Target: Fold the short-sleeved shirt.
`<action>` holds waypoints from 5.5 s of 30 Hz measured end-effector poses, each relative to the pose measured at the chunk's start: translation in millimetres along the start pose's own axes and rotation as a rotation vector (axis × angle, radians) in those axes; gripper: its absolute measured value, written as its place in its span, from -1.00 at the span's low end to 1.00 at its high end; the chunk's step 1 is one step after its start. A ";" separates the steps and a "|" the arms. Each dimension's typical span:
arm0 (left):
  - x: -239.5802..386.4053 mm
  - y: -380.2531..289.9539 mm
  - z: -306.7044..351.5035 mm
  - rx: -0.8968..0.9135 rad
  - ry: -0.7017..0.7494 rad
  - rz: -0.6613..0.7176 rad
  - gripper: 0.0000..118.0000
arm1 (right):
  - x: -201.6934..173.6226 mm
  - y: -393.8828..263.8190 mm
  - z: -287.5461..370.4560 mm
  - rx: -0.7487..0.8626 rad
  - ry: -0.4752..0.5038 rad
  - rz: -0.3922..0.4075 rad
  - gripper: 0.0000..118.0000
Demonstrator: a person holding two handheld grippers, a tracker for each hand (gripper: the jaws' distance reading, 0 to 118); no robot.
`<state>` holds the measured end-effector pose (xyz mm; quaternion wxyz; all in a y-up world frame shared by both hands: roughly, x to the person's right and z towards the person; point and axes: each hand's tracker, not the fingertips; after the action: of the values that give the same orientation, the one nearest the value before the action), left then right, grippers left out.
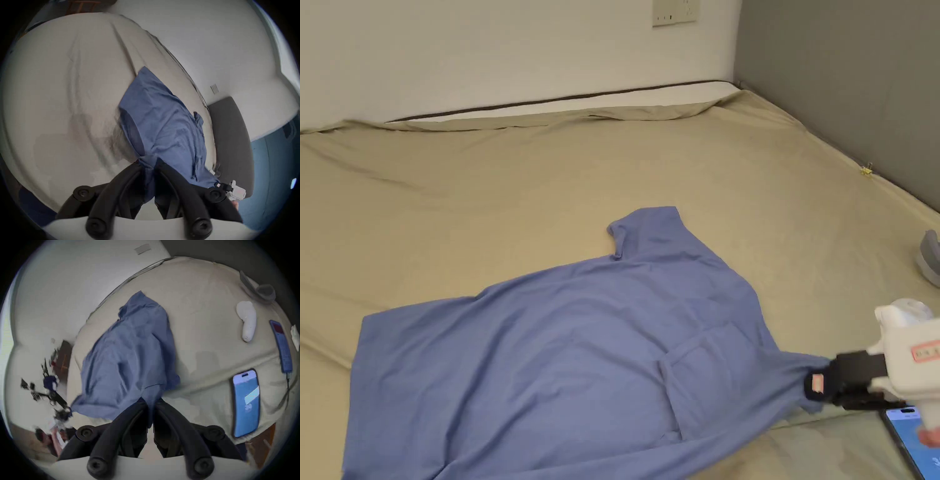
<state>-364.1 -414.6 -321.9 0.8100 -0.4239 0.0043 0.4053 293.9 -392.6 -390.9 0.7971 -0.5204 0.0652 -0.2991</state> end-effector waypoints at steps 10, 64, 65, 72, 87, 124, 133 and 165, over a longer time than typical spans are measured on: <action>12.1 82.0 -67.9 0.040 -0.046 0.207 -0.89 | -15.7 124.5 -82.4 -0.038 -0.048 -0.165 -0.91; 20.5 42.6 -174.5 -0.066 0.610 -0.720 0.96 | -146.3 -103.1 7.6 0.445 -0.032 0.668 -0.94; 22.3 46.0 -167.9 -0.042 0.591 -0.667 0.94 | -142.7 -101.2 6.4 0.436 -0.053 0.671 -0.94; 32.2 49.8 -125.6 -0.024 0.314 -0.556 -0.94 | -95.0 -64.9 -1.6 0.386 -0.200 0.584 -0.94; 35.1 53.5 -70.0 -0.028 0.153 -0.474 -0.94 | -18.0 72.0 -138.9 -0.021 -0.353 0.566 0.90; -53.6 -2.7 -29.4 -0.262 0.271 -0.384 0.07 | 2.9 -50.6 -64.0 -0.214 -0.403 0.539 -0.27; 5.2 14.1 41.4 0.120 0.093 -0.338 0.97 | -68.8 -50.4 48.4 0.412 -0.020 0.353 1.00; 20.4 135.9 -170.1 -0.090 0.317 -0.514 -0.92 | -117.8 -56.1 -41.7 0.179 -0.044 0.466 -0.97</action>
<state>-382.8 -476.2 -530.9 0.8558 -0.5043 0.0052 0.1155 157.9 -377.1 -385.4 0.8887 -0.4252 0.1391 -0.1005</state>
